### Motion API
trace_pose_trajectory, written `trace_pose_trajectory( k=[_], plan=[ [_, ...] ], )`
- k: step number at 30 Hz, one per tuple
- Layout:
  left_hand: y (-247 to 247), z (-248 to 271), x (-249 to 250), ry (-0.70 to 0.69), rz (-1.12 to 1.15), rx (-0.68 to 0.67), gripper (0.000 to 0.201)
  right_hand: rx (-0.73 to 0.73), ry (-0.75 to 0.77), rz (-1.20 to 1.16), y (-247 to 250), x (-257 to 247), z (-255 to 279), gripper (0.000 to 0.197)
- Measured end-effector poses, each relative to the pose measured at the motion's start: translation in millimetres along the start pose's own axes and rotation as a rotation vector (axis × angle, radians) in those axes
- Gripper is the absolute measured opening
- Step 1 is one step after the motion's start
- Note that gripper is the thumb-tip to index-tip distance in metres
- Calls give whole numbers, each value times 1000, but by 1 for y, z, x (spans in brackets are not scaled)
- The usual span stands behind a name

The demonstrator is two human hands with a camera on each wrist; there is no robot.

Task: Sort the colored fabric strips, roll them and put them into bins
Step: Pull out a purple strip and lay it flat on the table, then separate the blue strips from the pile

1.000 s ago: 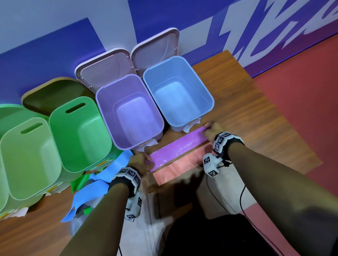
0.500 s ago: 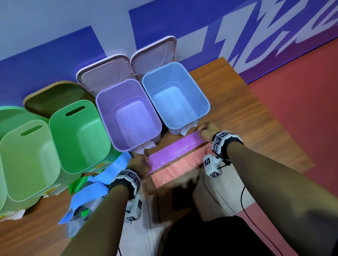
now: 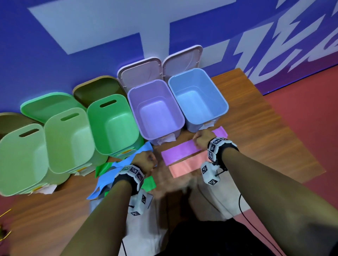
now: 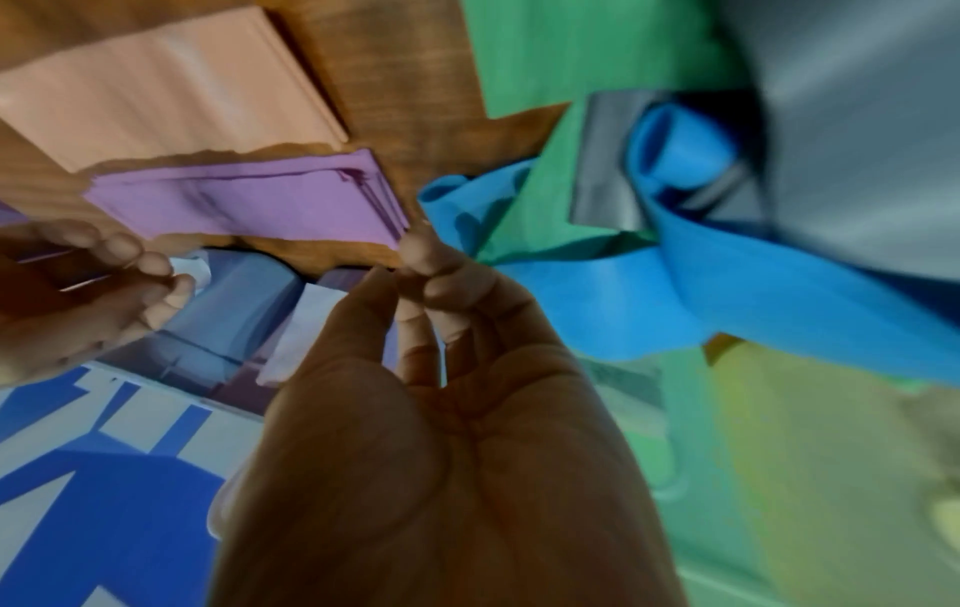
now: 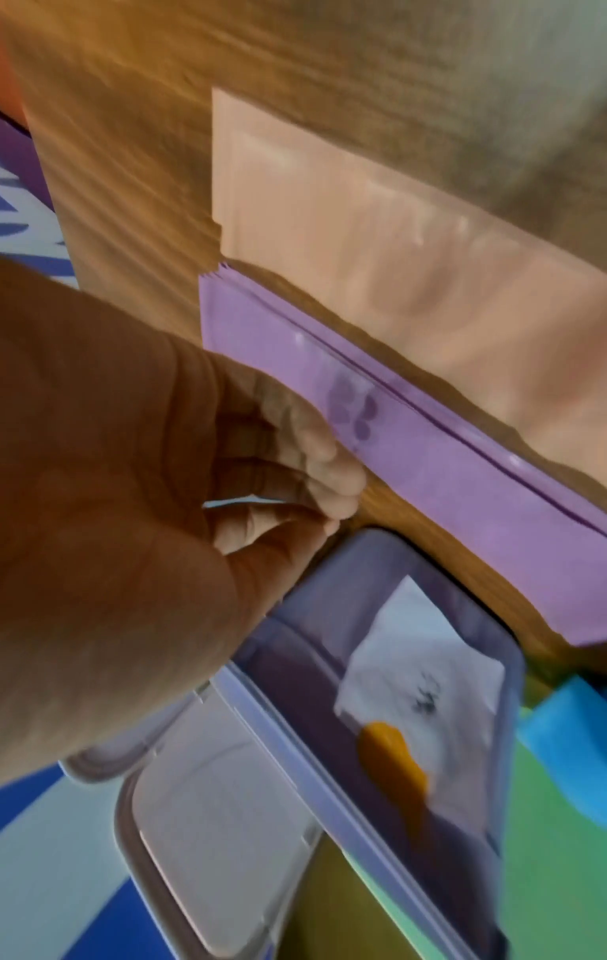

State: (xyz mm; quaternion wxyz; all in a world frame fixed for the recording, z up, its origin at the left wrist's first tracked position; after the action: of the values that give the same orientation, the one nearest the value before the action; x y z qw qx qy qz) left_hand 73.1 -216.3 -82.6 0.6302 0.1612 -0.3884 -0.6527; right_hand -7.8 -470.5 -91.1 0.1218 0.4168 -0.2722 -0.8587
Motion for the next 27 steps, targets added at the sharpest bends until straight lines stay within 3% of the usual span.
trace_pose_trajectory(
  k=[7,9,16,20,24,27],
  plan=[
    [33,28,-54,22,96,56,14,-51,104,82,-50,-68,21,10],
    [45,39,-70,30,136,75,16,-125,109,119,-70,-79,23,7],
    [65,66,-126,101,183,115,7,-179,168,193,-118,-136,47,19],
    [69,77,-153,122,192,104,8,-245,207,230,-152,-150,39,7],
    [65,79,-175,132,192,104,13,-267,253,255,-181,-160,48,28],
    [61,79,-185,131,186,116,14,-281,287,331,-191,-181,71,24]
  ],
)
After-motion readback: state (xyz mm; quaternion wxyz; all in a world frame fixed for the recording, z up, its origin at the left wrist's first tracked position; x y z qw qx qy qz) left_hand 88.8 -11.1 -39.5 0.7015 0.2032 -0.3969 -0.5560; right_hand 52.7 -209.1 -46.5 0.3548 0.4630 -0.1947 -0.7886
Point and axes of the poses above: each hand's wrist, its own z-axis away from the middle knuckle, its own y-axis out of the back of the hand, x = y × z, the point moved 7 cm from there along -z, towards the middle knuckle, and after that the axes turned 11 degrees about y, right-handed, at the moved point
